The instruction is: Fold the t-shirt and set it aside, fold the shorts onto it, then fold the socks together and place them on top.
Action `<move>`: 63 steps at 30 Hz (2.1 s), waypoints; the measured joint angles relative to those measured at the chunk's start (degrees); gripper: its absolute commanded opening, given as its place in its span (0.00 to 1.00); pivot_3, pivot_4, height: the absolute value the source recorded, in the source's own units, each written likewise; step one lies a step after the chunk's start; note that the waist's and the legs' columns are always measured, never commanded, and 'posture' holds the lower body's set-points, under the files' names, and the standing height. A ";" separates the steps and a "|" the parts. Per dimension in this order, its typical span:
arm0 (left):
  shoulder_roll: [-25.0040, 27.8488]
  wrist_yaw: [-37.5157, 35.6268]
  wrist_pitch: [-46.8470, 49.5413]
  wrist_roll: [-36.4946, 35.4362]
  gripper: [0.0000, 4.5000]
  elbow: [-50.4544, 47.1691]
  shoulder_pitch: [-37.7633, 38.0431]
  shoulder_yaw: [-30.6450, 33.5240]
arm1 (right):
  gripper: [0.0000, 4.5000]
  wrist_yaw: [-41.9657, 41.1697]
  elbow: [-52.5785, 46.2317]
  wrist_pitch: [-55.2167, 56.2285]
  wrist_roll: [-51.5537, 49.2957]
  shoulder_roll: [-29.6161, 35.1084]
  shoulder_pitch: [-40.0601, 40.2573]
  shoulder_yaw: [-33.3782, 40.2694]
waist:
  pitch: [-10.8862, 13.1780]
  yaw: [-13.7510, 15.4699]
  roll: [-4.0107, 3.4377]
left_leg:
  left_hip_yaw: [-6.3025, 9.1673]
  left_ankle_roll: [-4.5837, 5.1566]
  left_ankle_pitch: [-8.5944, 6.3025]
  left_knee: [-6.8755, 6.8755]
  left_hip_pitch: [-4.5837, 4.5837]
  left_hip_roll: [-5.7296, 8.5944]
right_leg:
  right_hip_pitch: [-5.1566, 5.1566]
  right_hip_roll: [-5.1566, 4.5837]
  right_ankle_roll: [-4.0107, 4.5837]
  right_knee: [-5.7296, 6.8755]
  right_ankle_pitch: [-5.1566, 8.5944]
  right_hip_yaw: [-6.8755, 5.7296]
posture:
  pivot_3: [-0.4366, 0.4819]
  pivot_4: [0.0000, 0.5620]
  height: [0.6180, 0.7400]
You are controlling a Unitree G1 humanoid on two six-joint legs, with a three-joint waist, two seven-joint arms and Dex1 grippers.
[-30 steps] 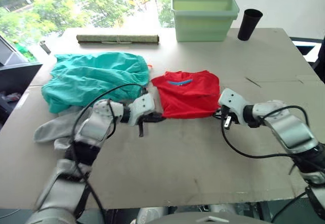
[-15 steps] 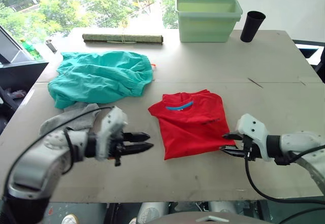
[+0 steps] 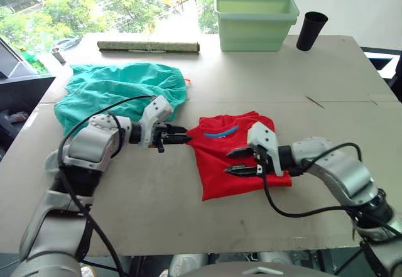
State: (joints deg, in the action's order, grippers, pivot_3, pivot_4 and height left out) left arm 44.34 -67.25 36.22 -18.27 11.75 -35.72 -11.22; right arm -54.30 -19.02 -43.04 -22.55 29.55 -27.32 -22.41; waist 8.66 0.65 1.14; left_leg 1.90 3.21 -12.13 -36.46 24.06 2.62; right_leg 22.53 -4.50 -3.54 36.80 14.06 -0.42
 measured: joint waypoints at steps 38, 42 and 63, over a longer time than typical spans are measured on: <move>-10.95 2.46 -3.25 -0.67 0.39 4.20 -6.62 8.91 | 0.27 3.95 -3.63 -7.03 -1.22 -4.97 -1.26 6.11 | -0.01 -1.35 0.03 | 0.07 -0.01 -0.01 -0.14 0.10 -0.05 | 0.16 -0.21 0.00 0.24 -0.02 0.06 | 0.48 0.27 0.93; -7.37 -0.15 8.51 -10.23 0.39 -14.36 1.87 10.33 | 0.27 10.49 -0.63 -8.54 0.71 -4.56 -8.22 10.23 | -0.02 -1.43 -0.01 | 0.06 -0.02 -0.01 -0.07 0.05 -0.02 | 0.15 -0.29 0.01 0.24 -0.02 0.24 | 0.48 0.27 0.93; -7.83 17.29 3.32 -3.02 0.42 -33.05 27.74 0.66 | 0.01 17.18 32.55 5.72 20.00 -4.61 -14.91 2.98 | -0.06 -1.28 -0.12 | -0.10 -0.04 0.01 0.16 -0.17 0.07 | 0.09 -0.39 0.03 0.15 -0.02 0.44 | 0.48 0.27 0.93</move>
State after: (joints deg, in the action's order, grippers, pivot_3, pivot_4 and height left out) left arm 36.51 -49.96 39.54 -21.29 -21.30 -7.98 -10.56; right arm -37.12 13.53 -37.32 -2.55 24.94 -42.23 -19.43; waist 8.59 -0.63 1.02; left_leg 1.80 3.18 -12.12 -36.30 23.90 2.69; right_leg 22.62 -4.89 -3.51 36.96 14.04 0.02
